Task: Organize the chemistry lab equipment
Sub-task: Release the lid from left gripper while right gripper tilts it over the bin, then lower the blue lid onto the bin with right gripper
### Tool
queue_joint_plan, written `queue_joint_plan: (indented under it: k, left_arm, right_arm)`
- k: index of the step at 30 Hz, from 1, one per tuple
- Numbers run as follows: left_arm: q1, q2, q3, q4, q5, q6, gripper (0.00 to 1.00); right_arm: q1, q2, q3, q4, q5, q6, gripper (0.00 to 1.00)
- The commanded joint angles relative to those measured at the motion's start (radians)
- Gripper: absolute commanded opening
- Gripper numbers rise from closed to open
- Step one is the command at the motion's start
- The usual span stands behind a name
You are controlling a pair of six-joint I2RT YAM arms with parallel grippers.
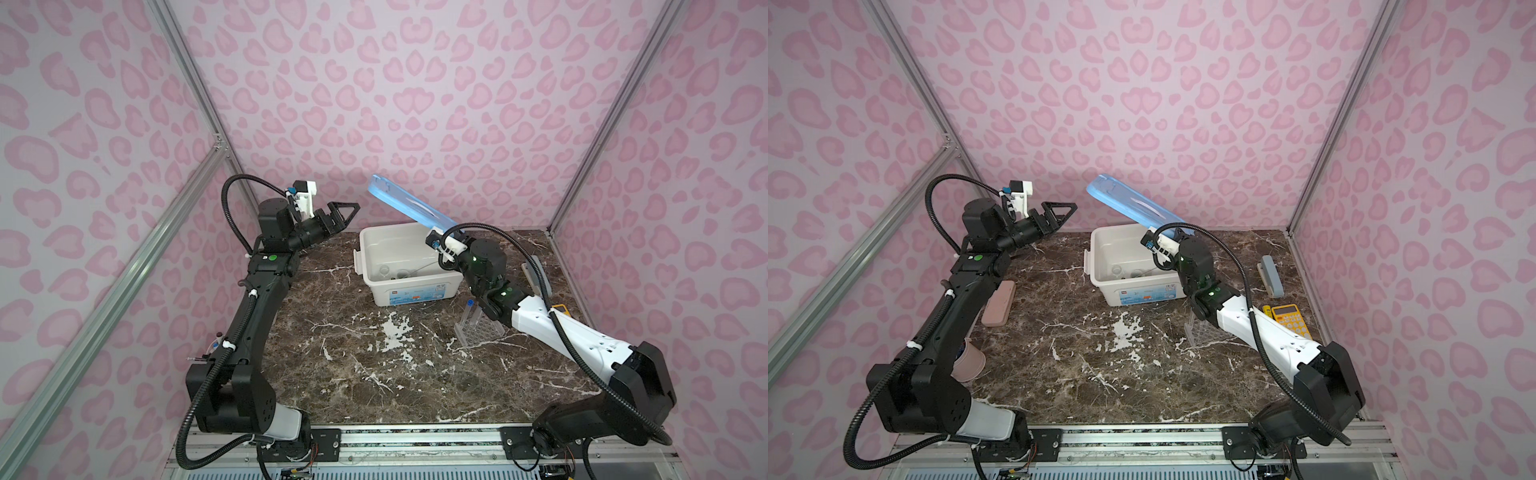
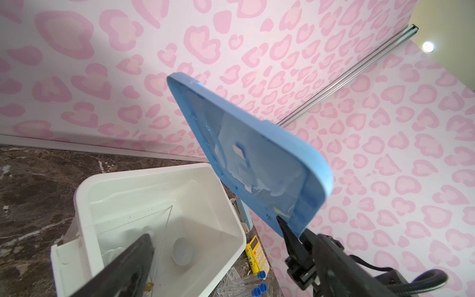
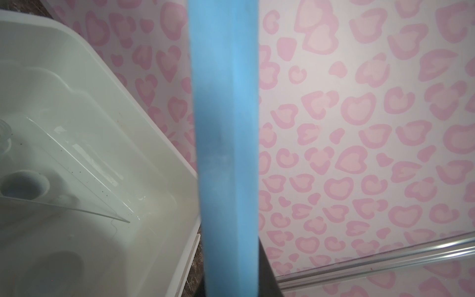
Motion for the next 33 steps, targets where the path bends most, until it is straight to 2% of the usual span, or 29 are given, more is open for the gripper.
queue_joint_plan:
  k: [1, 5, 15, 20, 33]
  left_arm:
    - [0.01, -0.016, -0.014, 0.069, 0.018, -0.024, 0.98]
    - [0.022, -0.025, -0.03, 0.068, 0.024, -0.016, 0.98]
    - [0.032, -0.009, -0.071, 0.069, 0.02, -0.006, 0.98]
    - [0.036, 0.043, -0.058, 0.071, 0.041, -0.014, 1.0]
    - [0.035, 0.129, -0.024, 0.119, 0.087, -0.081, 0.89]
  right_arm:
    - [0.0, 0.03, -0.026, 0.165, 0.027, -0.071, 0.0]
    - [0.006, 0.054, -0.059, 0.285, 0.048, -0.131, 0.0]
    - [0.041, 0.09, -0.112, 0.275, 0.008, -0.15, 0.0]
    - [0.07, 0.116, -0.131, 0.319, 0.048, -0.18, 0.0]
    - [0.086, 0.115, -0.185, 0.36, 0.055, -0.226, 0.0]
